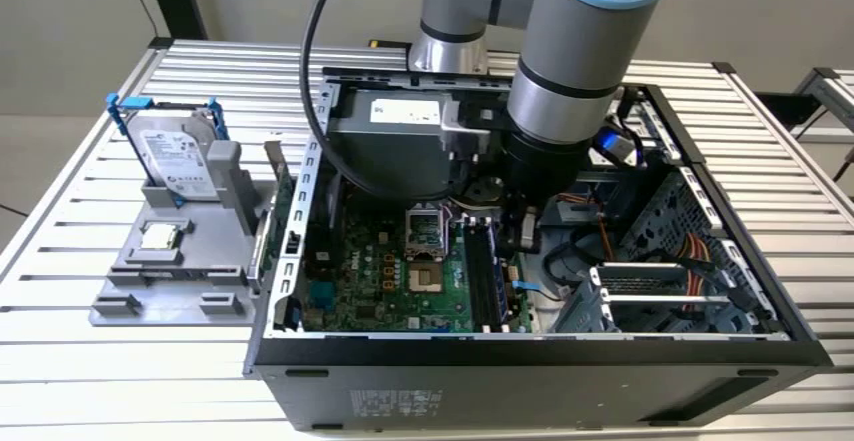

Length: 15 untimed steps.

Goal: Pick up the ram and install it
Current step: 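Press down the ram until it locks into place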

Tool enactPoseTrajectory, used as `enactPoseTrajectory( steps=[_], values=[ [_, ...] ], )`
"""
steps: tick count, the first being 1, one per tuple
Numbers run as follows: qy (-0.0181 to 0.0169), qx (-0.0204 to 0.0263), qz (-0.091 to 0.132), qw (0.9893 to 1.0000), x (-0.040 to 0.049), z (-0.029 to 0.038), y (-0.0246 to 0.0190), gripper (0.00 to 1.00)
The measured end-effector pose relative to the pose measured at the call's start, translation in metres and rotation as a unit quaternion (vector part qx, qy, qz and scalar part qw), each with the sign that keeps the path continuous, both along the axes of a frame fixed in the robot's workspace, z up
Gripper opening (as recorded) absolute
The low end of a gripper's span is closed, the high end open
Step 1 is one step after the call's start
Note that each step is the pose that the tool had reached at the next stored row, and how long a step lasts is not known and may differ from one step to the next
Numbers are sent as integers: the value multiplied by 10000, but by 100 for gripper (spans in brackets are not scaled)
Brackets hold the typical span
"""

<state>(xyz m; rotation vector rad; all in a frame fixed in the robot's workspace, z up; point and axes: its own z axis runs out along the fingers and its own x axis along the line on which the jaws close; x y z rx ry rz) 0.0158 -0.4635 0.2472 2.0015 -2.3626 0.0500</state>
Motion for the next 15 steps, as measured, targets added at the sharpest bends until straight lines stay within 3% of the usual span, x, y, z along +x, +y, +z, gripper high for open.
enactPoseTrajectory(
  steps=[15],
  values=[
    [0, 0, 332, 9994, 0, 0, 0, 0]
  ],
)
